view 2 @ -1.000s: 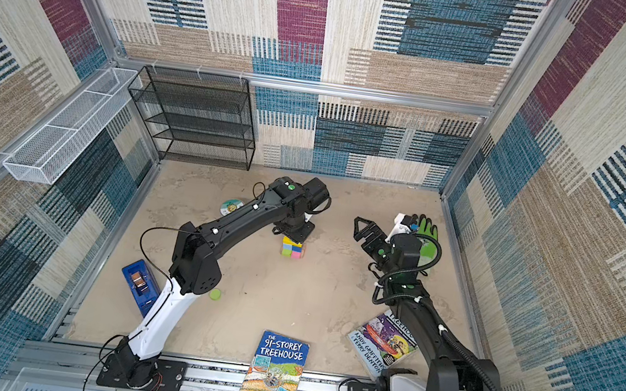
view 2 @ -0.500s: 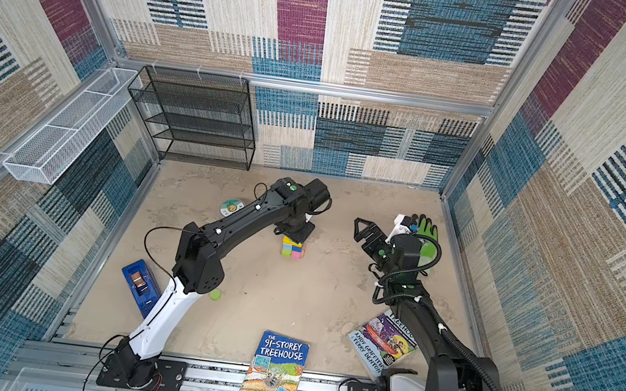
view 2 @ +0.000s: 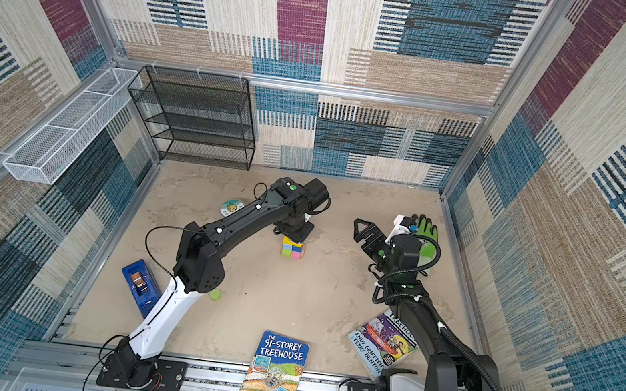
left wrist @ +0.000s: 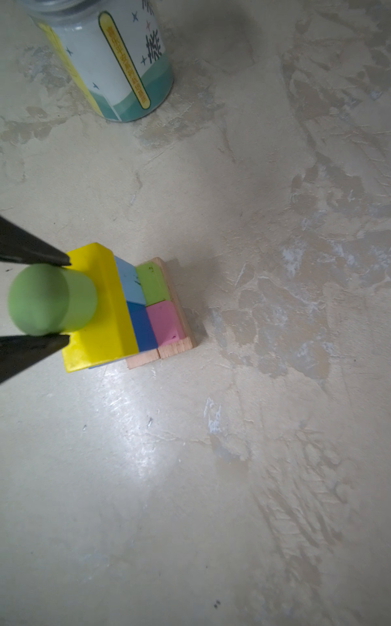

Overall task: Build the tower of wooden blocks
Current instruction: 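Lower the green cylinder onto the yellow block with the left gripper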

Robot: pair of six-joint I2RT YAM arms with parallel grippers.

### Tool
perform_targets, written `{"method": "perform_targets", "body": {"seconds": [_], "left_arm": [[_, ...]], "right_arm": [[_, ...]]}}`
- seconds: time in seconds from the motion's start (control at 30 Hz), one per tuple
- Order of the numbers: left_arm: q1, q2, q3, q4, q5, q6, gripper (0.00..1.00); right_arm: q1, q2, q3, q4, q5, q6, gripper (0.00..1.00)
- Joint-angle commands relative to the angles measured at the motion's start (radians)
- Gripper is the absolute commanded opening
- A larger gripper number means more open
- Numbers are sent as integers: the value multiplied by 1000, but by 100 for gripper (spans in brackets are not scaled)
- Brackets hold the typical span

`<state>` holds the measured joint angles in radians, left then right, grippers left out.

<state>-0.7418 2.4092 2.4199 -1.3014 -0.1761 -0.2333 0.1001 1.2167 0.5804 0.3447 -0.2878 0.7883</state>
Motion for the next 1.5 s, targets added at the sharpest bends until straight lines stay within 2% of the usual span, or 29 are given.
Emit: {"method": "perform_targets", "body": {"seconds": [0.0, 1.47], "left_arm": [[3, 4, 8, -9, 11, -10, 36], [8, 13, 15, -9, 18, -15, 41]], "right_arm": [[0, -3, -2, 36, -16, 5, 100], [-2, 14, -1, 42, -23, 11, 99]]}}
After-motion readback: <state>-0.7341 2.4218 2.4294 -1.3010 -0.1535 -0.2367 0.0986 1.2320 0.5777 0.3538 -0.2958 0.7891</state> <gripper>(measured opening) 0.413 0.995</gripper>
